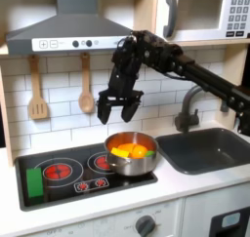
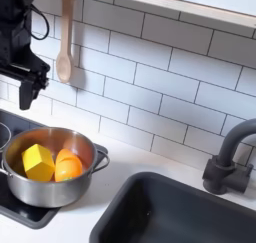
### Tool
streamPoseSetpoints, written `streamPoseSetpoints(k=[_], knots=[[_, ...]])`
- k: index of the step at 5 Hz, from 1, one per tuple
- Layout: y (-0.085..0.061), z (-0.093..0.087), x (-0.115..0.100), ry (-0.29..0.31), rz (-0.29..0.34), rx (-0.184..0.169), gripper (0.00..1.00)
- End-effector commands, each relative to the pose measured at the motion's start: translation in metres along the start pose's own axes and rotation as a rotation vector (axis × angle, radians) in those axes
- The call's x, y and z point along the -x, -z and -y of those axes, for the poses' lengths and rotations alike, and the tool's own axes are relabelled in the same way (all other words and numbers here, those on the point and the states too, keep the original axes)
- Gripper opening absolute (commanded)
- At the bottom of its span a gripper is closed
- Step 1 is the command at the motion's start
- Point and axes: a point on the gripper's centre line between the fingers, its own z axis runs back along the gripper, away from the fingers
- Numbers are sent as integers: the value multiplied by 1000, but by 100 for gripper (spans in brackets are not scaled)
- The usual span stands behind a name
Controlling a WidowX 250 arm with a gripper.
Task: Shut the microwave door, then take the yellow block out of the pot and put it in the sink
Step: 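Take the yellow block out of the pot and put it in the sink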
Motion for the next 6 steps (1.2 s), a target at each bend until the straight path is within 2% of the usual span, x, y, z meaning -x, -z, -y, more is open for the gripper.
streamPoseSetpoints(k=[1, 5, 6], knots=[[16, 6, 6, -20, -54, 50, 100], [14, 6, 6, -21, -52, 49, 100], [26, 10, 10, -28, -91, 68, 100]])
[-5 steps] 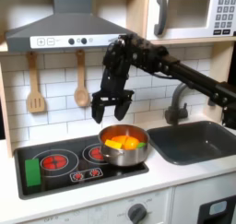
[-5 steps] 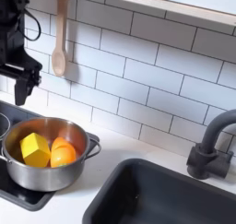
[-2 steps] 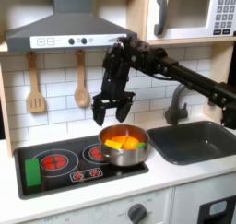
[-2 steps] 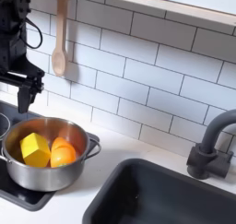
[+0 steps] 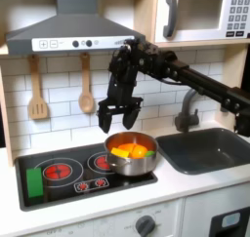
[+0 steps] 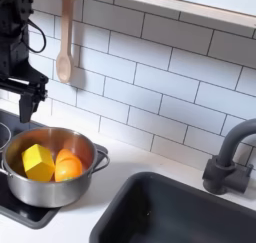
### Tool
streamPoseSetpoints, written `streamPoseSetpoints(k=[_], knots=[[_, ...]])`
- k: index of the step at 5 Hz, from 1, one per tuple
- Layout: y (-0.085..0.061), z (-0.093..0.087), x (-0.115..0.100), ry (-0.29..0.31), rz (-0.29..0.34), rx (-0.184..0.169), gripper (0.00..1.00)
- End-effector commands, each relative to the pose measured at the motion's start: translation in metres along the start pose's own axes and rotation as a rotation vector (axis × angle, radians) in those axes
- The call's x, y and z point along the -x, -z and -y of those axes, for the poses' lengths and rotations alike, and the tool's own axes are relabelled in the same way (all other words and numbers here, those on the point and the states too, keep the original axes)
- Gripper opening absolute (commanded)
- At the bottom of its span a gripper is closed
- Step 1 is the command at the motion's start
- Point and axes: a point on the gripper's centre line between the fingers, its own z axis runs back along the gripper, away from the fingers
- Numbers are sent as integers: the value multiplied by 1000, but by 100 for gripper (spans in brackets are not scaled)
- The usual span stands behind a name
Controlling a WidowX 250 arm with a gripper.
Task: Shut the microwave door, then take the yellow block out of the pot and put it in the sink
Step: 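Take the yellow block out of the pot and put it in the sink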
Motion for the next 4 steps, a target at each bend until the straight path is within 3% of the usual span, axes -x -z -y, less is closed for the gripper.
streamPoseSetpoints(k=[1, 4], knots=[[19, 5, 3, 16, -55, 39, 100], [25, 15, 7, 63, -73, 60, 100]])
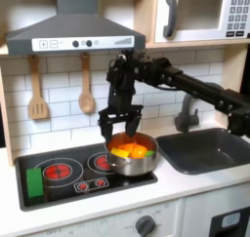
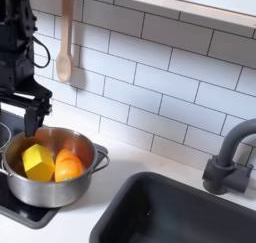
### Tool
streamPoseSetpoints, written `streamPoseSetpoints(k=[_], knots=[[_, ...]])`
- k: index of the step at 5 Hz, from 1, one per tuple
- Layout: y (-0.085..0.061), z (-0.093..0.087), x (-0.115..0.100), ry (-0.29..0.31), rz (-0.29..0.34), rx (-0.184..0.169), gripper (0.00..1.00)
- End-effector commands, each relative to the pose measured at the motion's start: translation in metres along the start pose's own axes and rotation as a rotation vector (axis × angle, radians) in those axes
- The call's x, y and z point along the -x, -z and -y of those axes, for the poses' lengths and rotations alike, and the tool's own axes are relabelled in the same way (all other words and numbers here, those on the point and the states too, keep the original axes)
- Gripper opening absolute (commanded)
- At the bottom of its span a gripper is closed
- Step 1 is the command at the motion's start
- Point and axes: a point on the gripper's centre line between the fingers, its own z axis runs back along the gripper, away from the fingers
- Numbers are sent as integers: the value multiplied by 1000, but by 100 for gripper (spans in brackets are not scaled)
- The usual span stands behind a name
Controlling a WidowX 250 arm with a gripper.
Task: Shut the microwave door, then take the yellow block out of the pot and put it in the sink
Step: 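Take the yellow block out of the pot and put it in the sink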
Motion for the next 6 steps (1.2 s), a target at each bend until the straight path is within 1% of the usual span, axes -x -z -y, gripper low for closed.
streamPoseSetpoints(k=[1, 2, 3, 4, 5, 6], knots=[[14, 11, 6, 44, -36, 12, 100], [18, 14, 2, 146, -36, -8, 100], [24, 18, 0, 259, -38, -13, 100], [26, 16, -1, 304, -36, -14, 100], [33, 18, 0, 372, -55, 4, 100], [36, 18, -2, 396, -55, 3, 100]])
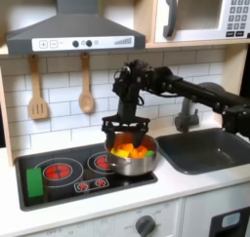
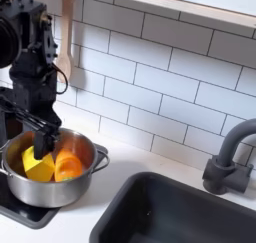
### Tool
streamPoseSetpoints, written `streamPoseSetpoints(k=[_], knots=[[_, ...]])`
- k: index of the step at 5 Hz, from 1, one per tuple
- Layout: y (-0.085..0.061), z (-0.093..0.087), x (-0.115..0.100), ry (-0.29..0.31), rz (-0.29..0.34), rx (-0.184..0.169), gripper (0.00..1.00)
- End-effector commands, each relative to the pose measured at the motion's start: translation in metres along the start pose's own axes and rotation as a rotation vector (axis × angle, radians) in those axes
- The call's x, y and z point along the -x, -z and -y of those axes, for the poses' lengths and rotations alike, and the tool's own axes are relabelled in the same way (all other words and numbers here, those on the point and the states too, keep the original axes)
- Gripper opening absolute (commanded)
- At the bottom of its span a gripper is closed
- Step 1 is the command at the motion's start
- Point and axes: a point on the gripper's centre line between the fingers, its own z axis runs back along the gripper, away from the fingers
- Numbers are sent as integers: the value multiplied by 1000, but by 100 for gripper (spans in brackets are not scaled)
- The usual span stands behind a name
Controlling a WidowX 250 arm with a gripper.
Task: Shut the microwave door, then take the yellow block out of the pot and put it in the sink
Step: 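Take the yellow block out of the pot and put it in the sink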
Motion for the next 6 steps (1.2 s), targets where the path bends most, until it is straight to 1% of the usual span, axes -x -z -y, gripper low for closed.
streamPoseSetpoints(k=[1, 2, 3, 4, 5, 6], knots=[[10, 3, 0, 94, -7, 15, 100], [12, 7, 2, 136, -11, 25, 100], [16, 12, 2, 174, -4, 46, 100], [21, 9, 1, 184, -5, 36, 100], [21, 8, -5, 198, 8, 27, 100], [21, 12, -9, 219, 26, 19, 100]])
